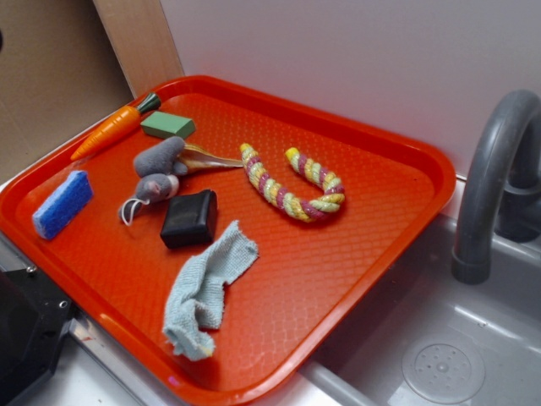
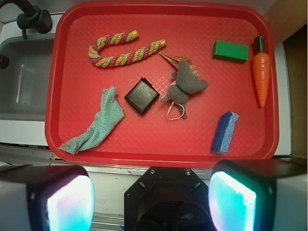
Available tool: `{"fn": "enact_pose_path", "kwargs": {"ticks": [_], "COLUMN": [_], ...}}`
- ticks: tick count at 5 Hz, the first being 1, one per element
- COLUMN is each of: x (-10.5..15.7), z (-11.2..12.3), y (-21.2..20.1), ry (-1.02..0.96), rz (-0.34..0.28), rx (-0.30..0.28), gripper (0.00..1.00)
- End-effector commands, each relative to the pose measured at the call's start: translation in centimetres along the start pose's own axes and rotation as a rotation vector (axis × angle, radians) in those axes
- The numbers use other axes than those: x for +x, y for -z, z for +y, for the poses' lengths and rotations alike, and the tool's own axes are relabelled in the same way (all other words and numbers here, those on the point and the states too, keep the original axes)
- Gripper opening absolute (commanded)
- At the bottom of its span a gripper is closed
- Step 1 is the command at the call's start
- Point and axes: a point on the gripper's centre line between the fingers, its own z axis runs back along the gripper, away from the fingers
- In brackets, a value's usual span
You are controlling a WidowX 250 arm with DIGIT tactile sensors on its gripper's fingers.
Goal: Grab the black box.
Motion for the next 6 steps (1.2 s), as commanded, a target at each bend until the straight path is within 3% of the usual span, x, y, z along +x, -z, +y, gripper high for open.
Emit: {"fn": "enact_pose_path", "kwargs": {"ticks": [1,2,3,4,5,6], "x": [0.0,1.3,3.5,3.8,3.8,5.0], "z": [0.0,1.5,0.4,0.3,-0.9,-1.8], "y": [0.0,5.1,10.6,14.2,16.6,18.4], "ry": [0.000,-0.152,-0.414,-0.665,-0.794,-0.797], "rz": [0.000,0.031,-0.016,-0.024,-0.115,-0.113], "rx": [0.000,0.058,-0.109,-0.093,-0.151,-0.100], "gripper": [1.00,1.00,1.00,1.00,1.00,1.00]}}
